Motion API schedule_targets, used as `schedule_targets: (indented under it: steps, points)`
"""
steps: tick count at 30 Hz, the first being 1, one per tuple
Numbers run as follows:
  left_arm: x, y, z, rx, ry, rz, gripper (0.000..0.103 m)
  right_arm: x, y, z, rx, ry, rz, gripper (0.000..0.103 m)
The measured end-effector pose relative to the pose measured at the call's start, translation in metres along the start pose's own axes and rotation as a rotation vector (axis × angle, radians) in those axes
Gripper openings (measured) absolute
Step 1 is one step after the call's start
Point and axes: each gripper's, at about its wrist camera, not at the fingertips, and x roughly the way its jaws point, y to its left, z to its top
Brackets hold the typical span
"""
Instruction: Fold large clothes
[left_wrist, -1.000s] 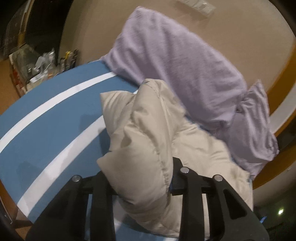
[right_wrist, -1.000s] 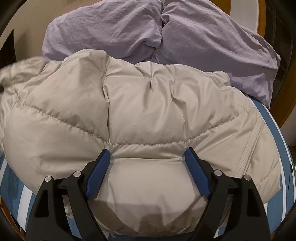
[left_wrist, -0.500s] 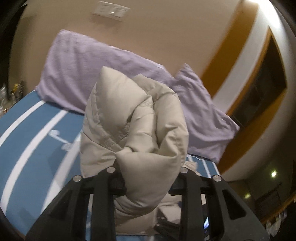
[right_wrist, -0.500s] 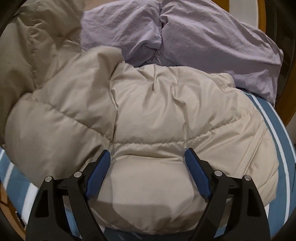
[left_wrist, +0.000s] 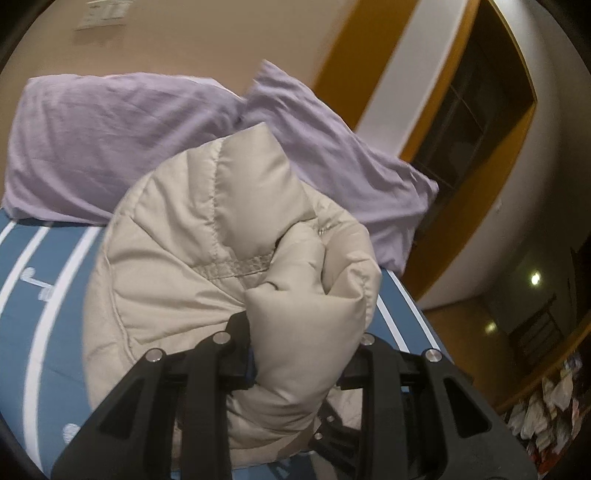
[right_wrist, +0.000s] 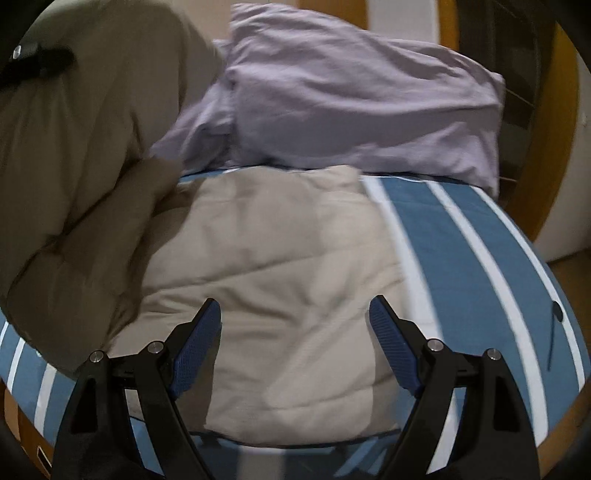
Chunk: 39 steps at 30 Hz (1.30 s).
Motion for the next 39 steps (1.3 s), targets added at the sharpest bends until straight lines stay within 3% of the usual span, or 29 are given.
schedule_targets:
  steps: [10,17,20,29,34,39]
  points:
    - [0.061,-0.059,-0.028,0.089,0.123,-0.027,0.029,-0.005,-0.061,-0.016,0.13,0.009,-0.046,0.085]
    - [0.092,-0.087,-0.043,0.153,0.188,0.018,0.029,-0.013,-0.089,-0.023,0.177,-0.008,-0.078,0.085]
    - [0.096,-0.096,-0.048,0.18,0.195,0.041,0.034,-0.015,-0.101,-0.026,0.203,-0.003,-0.097,0.085]
    - [0.074,-0.108,-0.048,0.231,0.154,0.061,0.062,-0.024,-0.115,-0.029,0.243,-0.007,-0.116,0.085]
    - [0.046,-0.111,-0.038,0.246,0.107,0.035,0.064,-0.033,-0.112,-0.026,0.237,-0.017,-0.116,0.085]
    - [0.016,-0.104,-0.026,0.267,0.043,0.081,0.067,-0.041,-0.106,-0.022,0.221,-0.029,-0.115,0.085]
